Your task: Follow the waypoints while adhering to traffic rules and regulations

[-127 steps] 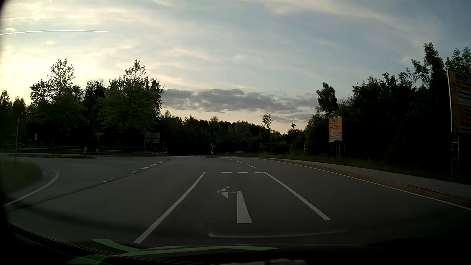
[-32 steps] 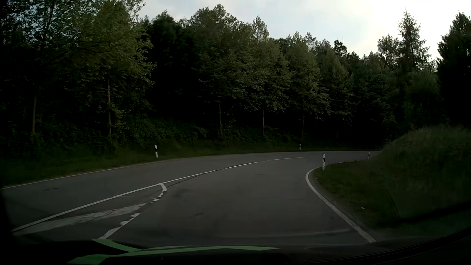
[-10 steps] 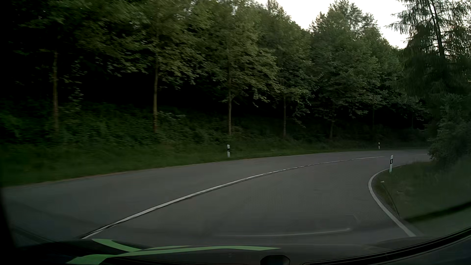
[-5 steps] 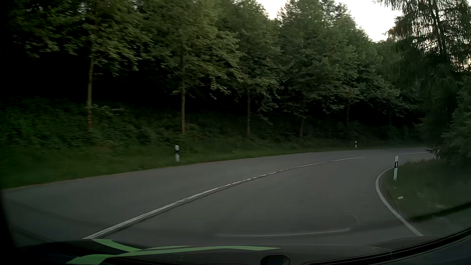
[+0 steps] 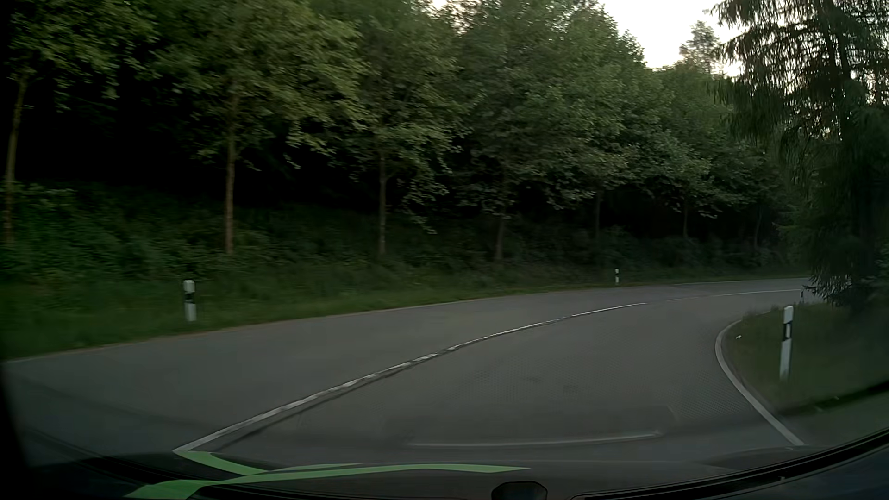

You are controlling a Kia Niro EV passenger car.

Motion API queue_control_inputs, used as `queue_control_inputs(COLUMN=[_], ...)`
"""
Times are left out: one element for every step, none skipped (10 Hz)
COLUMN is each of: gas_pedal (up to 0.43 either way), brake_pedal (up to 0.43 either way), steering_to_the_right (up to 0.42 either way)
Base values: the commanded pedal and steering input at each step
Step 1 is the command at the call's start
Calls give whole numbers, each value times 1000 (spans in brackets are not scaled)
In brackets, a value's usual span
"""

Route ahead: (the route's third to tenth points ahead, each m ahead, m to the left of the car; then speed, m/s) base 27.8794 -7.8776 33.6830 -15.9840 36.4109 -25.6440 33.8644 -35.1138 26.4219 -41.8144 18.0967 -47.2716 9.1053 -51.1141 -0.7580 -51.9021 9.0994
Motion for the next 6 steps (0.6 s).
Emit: queue_control_inputs(gas_pedal=[0,0,0,0,0,0], brake_pedal=[0,0,0,0,0,0], steering_to_the_right=[136,138,139,140,140,140])
